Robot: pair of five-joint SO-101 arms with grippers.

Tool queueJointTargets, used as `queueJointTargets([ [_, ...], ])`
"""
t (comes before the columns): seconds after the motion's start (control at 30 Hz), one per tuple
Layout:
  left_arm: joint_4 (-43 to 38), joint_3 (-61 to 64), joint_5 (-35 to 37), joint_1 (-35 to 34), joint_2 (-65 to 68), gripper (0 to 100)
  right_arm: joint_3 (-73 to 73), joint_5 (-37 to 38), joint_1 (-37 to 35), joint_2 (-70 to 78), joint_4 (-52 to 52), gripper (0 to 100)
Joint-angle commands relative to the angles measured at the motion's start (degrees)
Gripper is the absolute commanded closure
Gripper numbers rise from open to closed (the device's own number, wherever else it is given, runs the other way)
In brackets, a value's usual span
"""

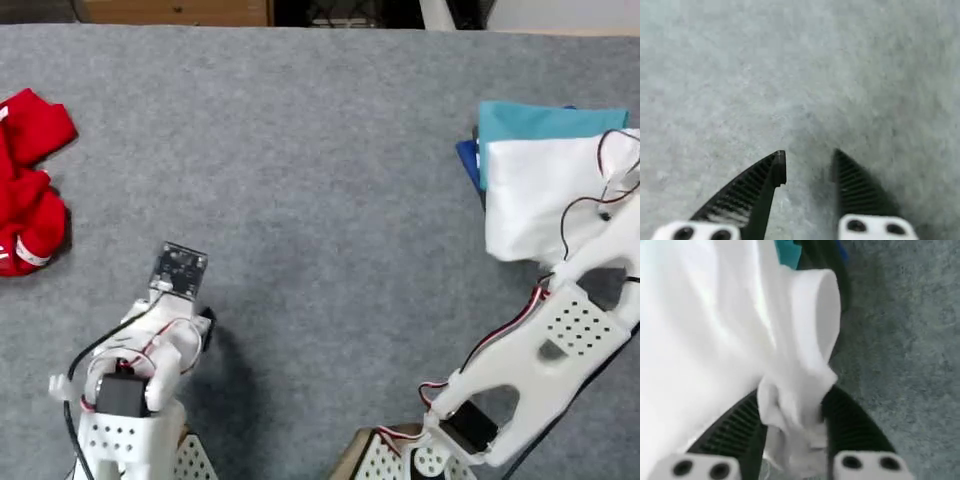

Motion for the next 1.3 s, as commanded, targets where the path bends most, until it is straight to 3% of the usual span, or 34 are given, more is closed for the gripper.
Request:
queueJointTargets([
  [0.0,-0.35,0.40,-6.07,0.75,-0.53,95,-10.15,-0.70,1.41,-6.29,4.31,57.9],
  [0.1,1.41,2.33,-13.89,0.66,-0.53,97,-9.89,-0.70,1.67,-15.52,4.31,60.6],
  [0.27,1.93,3.21,-18.02,0.75,-0.44,97,10.68,-1.49,-1.05,-37.49,4.31,99.2],
  [0.4,4.22,3.21,-18.20,0.84,-0.44,97,38.99,-5.63,-5.80,-58.33,4.13,90.6],
  [0.53,7.47,3.12,-18.02,0.75,-0.53,97,67.56,-4.04,-17.23,-76.62,0.53,97.1],
  [0.63,7.47,2.59,-17.49,0.75,-0.53,97,89.54,-4.40,-25.05,-89.45,-11.60,98.4],
  [0.73,6.51,2.59,-11.16,0.75,-0.53,97,109.67,-4.40,-30.51,-102.37,-25.14,98.5],
  [0.83,6.42,3.12,0.26,0.75,-0.53,97,127.43,-4.40,-34.20,-113.71,-33.14,98.4],
  [0.97,5.27,3.12,9.85,0.66,-0.53,97,144.40,-5.01,-37.36,-125.49,-34.55,98.4],
  [1.27,4.66,3.12,10.46,0.84,-0.44,97,162.68,-6.77,-35.08,-142.64,-36.22,98.4],
])
